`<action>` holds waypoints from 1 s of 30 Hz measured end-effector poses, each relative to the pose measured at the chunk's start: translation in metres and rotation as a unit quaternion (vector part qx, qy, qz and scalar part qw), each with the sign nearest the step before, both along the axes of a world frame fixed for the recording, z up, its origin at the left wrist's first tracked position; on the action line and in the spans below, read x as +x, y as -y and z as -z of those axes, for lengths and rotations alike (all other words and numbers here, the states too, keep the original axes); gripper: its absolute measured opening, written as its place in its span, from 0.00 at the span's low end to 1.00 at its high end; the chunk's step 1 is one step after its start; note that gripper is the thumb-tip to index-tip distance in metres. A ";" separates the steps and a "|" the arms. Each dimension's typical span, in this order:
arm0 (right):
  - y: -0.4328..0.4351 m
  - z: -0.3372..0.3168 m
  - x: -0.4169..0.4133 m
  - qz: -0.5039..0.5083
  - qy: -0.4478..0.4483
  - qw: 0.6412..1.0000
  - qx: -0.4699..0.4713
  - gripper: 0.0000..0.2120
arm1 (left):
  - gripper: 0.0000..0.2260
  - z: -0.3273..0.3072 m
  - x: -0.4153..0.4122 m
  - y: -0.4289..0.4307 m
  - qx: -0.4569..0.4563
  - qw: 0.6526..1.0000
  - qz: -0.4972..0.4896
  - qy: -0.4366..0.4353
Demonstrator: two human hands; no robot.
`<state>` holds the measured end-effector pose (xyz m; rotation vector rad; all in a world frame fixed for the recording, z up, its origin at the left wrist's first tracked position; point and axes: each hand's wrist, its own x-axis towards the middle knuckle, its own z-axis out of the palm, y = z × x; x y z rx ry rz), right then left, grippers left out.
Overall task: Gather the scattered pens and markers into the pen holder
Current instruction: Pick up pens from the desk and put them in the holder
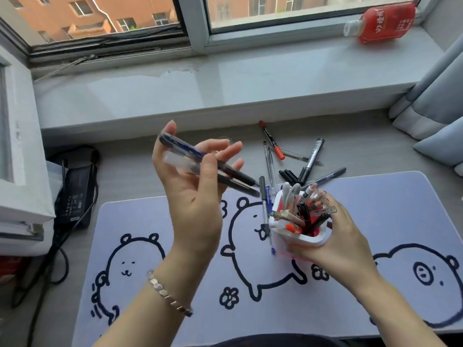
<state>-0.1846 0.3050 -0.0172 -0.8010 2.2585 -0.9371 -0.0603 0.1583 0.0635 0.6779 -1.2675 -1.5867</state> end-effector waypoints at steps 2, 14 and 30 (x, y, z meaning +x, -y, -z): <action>0.002 0.000 0.005 -0.013 -0.008 1.000 -0.002 0.47 | 0.22 0.006 -0.003 -0.019 -0.021 1.000 0.010 -0.008; -0.006 -0.007 0.022 -0.055 -0.042 0.998 -0.007 0.48 | 0.15 0.043 -0.006 -0.042 0.109 0.991 0.061 0.043; -0.004 -0.012 0.026 -0.060 -0.037 0.997 -0.033 0.45 | 0.09 0.039 -0.011 -0.022 0.127 0.977 0.172 0.005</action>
